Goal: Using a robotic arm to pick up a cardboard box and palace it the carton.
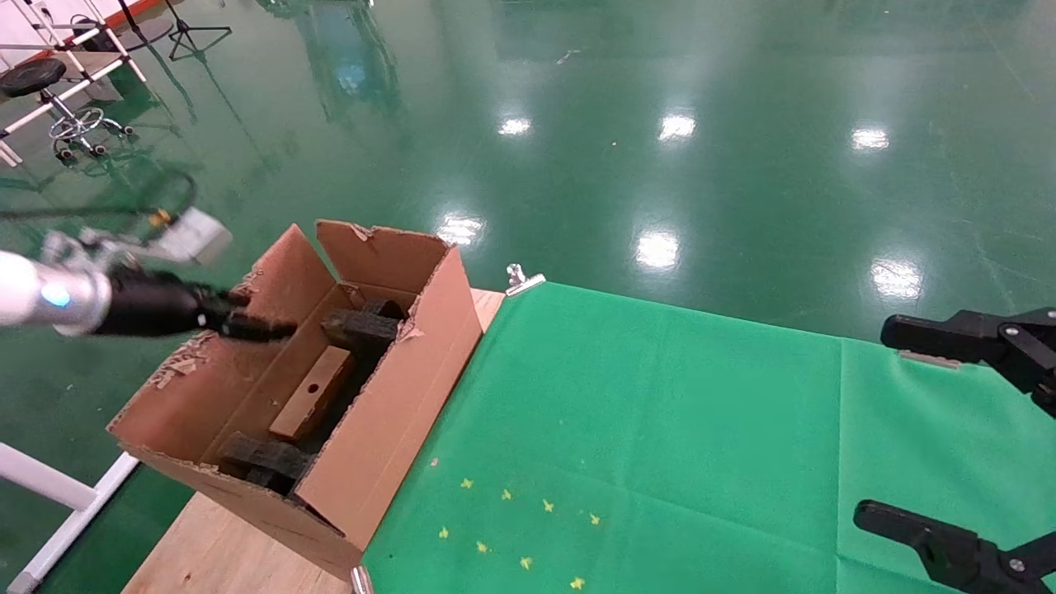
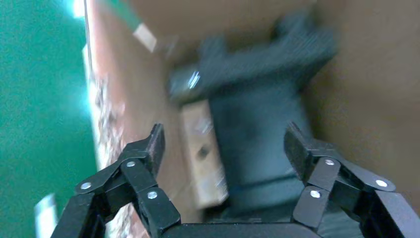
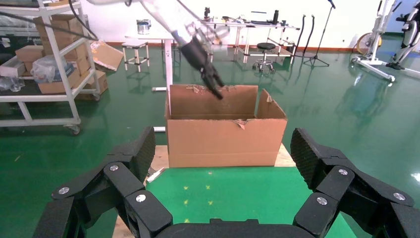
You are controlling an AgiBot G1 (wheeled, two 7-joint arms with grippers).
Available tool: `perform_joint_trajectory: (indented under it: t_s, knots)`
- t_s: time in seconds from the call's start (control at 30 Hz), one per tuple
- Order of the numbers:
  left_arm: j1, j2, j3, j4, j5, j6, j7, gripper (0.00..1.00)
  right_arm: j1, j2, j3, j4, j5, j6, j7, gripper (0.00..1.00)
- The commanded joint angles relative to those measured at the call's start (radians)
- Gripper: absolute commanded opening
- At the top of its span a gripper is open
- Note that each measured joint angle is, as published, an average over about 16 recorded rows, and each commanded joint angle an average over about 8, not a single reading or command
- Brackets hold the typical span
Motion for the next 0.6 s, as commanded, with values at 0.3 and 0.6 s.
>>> perform_joint_trajectory:
  t_s: [0.3, 0.6]
  knots:
    - [-0.087, -0.066, -0.041, -0.086, -0.062, 0.126, 0.045, 1.0, 0.0, 0.0, 0.0, 0.0, 0.0, 0.0, 0.0, 1.0]
    - [-0.059, -0.062, -0.046, -0.113, -0.088, 0.13, 0.039, 1.0, 0.0, 0.0, 0.0, 0.0, 0.0, 0.0, 0.0, 1.0]
